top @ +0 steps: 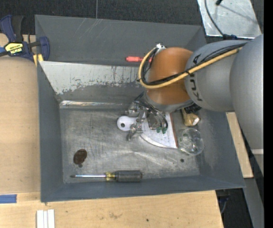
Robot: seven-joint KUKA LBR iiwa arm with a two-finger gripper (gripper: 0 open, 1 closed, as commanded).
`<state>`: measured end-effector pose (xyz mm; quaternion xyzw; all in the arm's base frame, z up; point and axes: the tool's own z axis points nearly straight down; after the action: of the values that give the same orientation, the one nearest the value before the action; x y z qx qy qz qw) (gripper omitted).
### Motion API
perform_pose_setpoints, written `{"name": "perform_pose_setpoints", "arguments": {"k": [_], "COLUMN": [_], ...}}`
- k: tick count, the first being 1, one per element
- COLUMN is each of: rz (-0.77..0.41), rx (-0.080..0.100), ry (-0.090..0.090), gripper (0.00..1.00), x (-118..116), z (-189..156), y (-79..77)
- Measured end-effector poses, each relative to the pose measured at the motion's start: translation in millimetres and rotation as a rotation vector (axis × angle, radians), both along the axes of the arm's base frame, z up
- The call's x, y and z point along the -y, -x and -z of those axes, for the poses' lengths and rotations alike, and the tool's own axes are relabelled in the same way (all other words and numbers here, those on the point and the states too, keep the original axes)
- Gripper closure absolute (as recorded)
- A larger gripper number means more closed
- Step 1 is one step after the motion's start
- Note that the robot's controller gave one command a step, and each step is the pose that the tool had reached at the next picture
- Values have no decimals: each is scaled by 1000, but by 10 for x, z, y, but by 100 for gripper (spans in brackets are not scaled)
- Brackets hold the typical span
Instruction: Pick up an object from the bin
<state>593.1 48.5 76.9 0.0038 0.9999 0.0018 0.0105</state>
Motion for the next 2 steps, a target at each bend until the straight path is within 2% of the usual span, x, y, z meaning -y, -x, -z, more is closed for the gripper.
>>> {"name": "perform_pose_setpoints", "arguments": {"k": [1, 2], "rz": [0, 22], "rx": [0, -24], "ry": [0, 3], "gripper": [100, 100], "x": [0, 50], "z": [0, -404], "y": [0, 55]}}
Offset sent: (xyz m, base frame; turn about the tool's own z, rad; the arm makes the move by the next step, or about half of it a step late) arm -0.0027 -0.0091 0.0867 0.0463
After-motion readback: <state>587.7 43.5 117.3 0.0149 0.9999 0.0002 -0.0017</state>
